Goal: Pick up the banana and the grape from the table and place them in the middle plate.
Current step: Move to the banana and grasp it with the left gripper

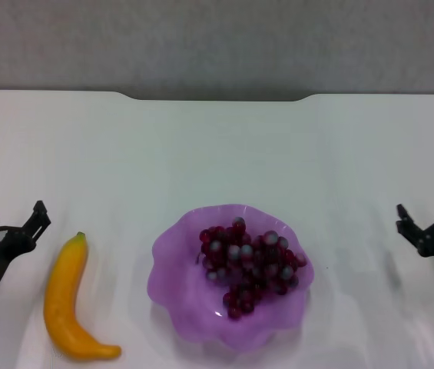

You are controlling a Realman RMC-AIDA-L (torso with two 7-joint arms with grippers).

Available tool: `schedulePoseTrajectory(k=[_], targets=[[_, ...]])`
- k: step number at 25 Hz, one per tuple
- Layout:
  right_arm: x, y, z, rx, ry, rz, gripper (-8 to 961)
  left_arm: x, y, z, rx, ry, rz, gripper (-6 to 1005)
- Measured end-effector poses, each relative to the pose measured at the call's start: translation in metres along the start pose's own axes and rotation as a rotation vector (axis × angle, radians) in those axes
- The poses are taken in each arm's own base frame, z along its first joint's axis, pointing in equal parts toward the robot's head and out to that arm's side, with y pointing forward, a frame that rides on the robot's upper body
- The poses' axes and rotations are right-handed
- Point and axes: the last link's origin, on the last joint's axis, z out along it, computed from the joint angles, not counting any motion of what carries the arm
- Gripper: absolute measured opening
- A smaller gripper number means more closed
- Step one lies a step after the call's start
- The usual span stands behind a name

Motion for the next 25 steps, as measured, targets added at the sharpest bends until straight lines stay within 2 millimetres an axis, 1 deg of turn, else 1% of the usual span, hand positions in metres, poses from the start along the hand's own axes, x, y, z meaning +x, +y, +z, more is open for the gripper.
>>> schedulePoseTrajectory(k=[6, 11, 14, 18, 22, 25], targets=[[-0.010, 0.012, 0.011, -0.058, -0.010, 0.013, 851, 0.001, 0.005, 0.001, -0.020, 0.002, 0.002, 888], [-0.015, 0.021, 0.011, -0.098, -0.040, 0.024, 850, 0.003, 0.019, 0.001, -0.070, 0.012, -0.001, 888], [-0.019, 0.021, 0.009, -0.097, -0.076, 0.017, 850, 0.005, 0.024, 0.001, -0.089, 0.024, -0.002, 888], [-0.023, 0.018, 0.007, -0.076, -0.115, 0.030, 850, 0.007, 0.026, -0.001, -0.096, 0.042, 0.000, 888], [-0.021, 0.022, 0.014, -0.096, -0.060, 0.117, 851, 0.006, 0.024, -0.001, -0.093, 0.040, 0.005, 888], [-0.018, 0.022, 0.019, -0.110, -0.017, 0.137, 851, 0.006, 0.025, -0.001, -0.094, 0.040, 0.003, 888]])
